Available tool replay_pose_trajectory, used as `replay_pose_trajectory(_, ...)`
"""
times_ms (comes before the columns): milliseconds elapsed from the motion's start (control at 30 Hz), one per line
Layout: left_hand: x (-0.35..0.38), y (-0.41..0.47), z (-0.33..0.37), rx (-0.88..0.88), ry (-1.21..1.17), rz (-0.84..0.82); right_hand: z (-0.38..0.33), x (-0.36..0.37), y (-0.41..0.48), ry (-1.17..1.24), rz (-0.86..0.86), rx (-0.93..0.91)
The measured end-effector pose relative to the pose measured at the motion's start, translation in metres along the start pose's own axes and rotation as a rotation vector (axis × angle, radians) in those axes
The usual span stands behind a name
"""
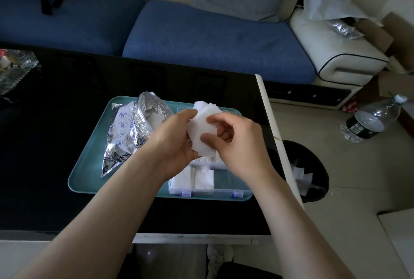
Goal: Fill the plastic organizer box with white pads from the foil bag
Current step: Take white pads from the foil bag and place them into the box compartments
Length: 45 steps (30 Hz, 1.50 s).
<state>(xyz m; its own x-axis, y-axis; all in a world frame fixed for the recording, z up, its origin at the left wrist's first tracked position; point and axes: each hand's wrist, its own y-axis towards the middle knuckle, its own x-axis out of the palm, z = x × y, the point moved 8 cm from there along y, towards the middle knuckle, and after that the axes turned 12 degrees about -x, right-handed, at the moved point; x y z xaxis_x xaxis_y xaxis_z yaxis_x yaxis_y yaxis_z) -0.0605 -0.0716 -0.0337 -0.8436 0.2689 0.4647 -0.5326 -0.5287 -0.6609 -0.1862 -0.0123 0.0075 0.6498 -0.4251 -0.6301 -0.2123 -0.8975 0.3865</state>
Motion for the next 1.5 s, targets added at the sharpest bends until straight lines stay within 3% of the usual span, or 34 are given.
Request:
replay_pose_trajectory(433,-0.008,0.002,0.006,0.059,0.104,0.084,-0.001,-0.011,0.001,0.204,0.032,-0.005)
replay_pose_trajectory(567,-0.011,0.003,0.004,0.051,0.130,0.115,-0.003,-0.006,0.000,0.217,-0.038,-0.004)
replay_pose_trajectory(667,-0.010,0.002,0.001,0.029,0.145,0.098,-0.002,0.002,-0.003,0.151,-0.071,0.022)
replay_pose_trajectory(900,-0.010,0.003,-0.003,-0.015,0.164,0.106,-0.017,0.009,0.002,-0.062,-0.090,-0.111)
replay_pose_trajectory(1300,-0.015,0.007,0.002,0.024,0.182,0.128,-0.001,0.007,0.000,0.160,-0.055,0.090)
replay_pose_trajectory(1500,-0.013,0.011,0.007,0.099,0.193,0.104,0.024,-0.008,-0.007,0.359,0.106,0.327)
